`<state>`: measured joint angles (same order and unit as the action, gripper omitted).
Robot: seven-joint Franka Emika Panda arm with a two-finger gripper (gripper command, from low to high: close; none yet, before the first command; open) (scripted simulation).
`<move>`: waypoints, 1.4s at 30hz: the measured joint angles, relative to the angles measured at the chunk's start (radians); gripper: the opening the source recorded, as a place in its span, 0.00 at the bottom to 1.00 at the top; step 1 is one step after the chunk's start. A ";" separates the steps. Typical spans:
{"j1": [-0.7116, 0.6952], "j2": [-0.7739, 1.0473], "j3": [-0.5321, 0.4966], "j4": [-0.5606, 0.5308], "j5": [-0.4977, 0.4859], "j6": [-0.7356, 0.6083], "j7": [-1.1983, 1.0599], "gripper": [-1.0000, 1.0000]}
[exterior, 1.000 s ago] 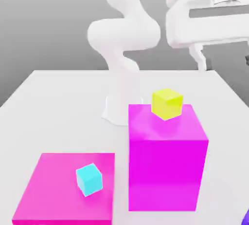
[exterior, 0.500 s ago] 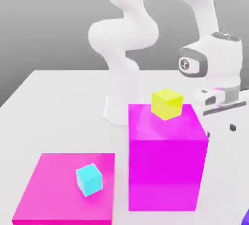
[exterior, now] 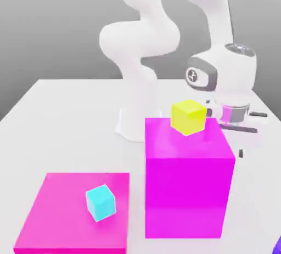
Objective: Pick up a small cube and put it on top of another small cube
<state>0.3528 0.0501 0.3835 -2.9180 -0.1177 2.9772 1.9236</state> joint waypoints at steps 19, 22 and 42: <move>0.306 0.209 -0.388 0.033 -0.301 0.171 0.213 0.00; 0.270 0.182 -0.345 0.033 -0.284 0.147 0.204 0.00; 0.134 -0.110 -0.097 -0.016 0.210 -0.092 -0.148 0.00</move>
<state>0.4869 -0.0597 0.2861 -2.9343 0.0918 2.8855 1.7757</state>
